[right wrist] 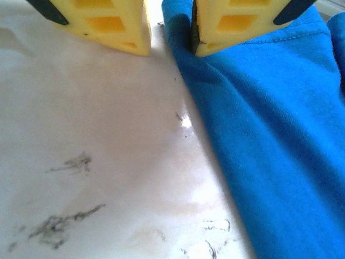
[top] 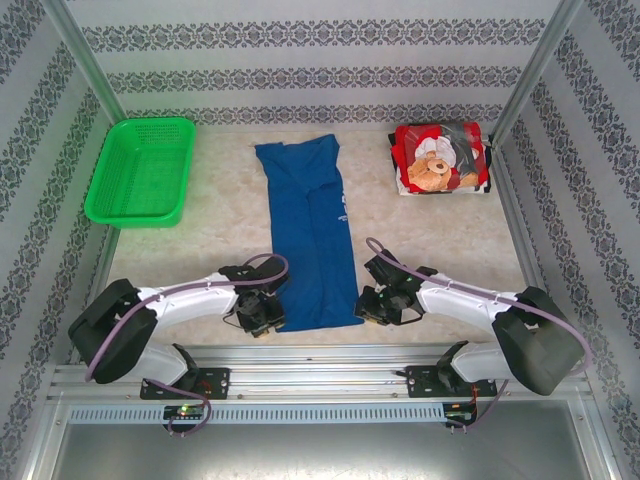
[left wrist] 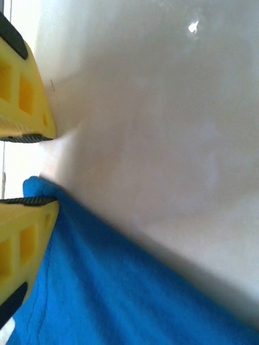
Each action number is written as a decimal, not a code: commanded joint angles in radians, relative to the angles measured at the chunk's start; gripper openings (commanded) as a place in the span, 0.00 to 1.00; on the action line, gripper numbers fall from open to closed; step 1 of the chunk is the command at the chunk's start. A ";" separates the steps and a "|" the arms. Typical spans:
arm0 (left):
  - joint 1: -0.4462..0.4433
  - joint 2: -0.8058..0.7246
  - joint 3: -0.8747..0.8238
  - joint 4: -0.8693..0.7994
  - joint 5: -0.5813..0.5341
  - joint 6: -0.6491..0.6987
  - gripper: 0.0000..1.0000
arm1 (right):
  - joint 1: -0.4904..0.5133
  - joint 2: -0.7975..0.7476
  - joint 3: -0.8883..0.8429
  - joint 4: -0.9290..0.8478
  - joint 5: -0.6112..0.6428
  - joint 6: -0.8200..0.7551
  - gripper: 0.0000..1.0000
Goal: Fold and stack the t-shirts
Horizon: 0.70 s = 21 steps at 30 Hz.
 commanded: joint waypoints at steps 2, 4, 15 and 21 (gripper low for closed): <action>-0.039 0.116 0.029 0.648 -0.001 0.041 0.23 | 0.008 0.033 0.017 0.096 -0.045 -0.011 0.19; -0.039 0.102 0.024 0.635 -0.012 0.044 0.17 | 0.008 0.029 0.021 0.085 -0.053 -0.013 0.13; -0.038 -0.129 -0.102 0.456 -0.089 0.062 0.00 | -0.018 -0.081 -0.015 -0.016 -0.050 -0.017 0.00; -0.039 -0.264 -0.209 0.398 -0.119 0.021 0.00 | -0.025 -0.075 -0.022 -0.036 -0.045 -0.021 0.00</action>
